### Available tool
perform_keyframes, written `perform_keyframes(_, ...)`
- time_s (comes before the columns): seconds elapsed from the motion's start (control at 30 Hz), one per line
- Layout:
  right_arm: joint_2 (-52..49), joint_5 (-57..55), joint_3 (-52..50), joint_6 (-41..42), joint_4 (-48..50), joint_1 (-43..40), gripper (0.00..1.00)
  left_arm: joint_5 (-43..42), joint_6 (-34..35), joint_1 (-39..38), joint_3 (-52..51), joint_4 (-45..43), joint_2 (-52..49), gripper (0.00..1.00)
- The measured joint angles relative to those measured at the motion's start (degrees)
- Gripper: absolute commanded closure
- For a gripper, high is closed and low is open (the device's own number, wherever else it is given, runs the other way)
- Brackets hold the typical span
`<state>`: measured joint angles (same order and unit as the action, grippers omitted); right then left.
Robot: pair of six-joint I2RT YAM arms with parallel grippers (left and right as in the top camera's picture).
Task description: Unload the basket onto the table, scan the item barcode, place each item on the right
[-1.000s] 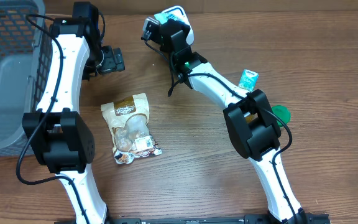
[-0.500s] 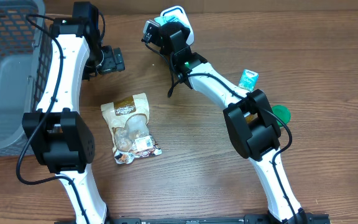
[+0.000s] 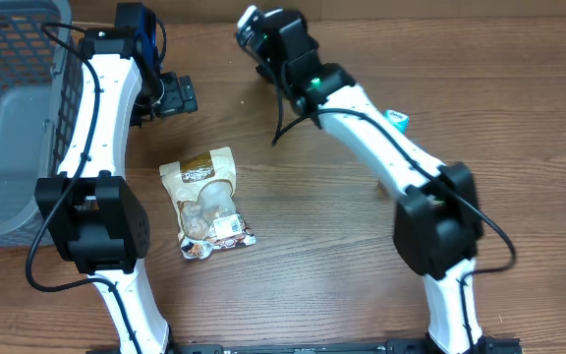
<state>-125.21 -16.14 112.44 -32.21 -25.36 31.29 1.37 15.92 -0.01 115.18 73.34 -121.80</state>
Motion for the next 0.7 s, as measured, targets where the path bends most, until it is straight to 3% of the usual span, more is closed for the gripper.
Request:
perform_keyframes(0.3,3.96,18.69,0.24,22.29,-27.80,-5.05,0.96,0.02,-0.02,0.00,0.00,0.00,0.00,0.00)
perform_keyframes(0.53,3.96,30.03,0.07,27.56,-43.93,-6.45,0.96,0.02,-0.02,0.00,0.00,0.00,0.00,0.00)
perform_keyframes(0.7,3.96,31.74,-2.38,28.44,-47.54,-6.36,0.95,0.02,-0.02,0.00,0.00,0.00,0.00,0.00)
